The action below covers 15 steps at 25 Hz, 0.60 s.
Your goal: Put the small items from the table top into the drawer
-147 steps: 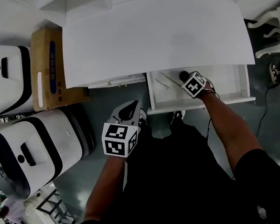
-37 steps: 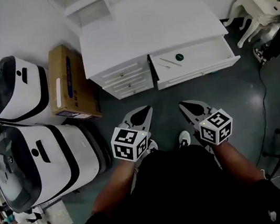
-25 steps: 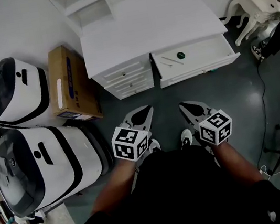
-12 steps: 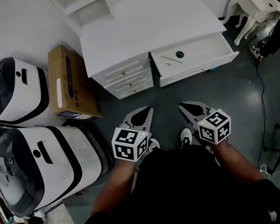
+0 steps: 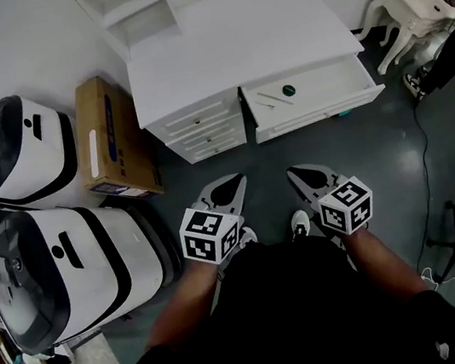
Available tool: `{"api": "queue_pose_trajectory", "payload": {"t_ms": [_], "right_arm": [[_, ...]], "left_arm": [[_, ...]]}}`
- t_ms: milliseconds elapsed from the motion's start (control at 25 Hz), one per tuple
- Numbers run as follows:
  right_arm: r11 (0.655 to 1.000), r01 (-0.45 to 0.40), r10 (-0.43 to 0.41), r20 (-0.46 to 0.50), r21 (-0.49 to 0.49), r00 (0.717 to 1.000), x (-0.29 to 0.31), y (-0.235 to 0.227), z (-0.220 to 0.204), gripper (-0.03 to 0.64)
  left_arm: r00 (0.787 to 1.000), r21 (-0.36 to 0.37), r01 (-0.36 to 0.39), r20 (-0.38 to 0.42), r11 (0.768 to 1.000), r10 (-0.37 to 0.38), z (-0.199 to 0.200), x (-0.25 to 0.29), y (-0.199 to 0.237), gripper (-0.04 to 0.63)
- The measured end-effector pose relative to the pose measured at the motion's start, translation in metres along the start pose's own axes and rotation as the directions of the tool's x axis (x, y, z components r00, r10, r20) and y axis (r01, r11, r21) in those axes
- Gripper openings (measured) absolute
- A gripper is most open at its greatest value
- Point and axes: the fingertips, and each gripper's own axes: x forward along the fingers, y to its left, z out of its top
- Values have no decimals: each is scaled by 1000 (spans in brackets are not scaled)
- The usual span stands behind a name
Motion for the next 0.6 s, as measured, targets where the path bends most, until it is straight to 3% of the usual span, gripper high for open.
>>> {"api": "queue_pose_trajectory", "payload": {"t_ms": [600], "right_arm": [[1000,2,-2,4,-9,1000,0,-3,3,26]], "left_arm": [[1000,0,4,3,1000,-4,3,5,0,9]]}}
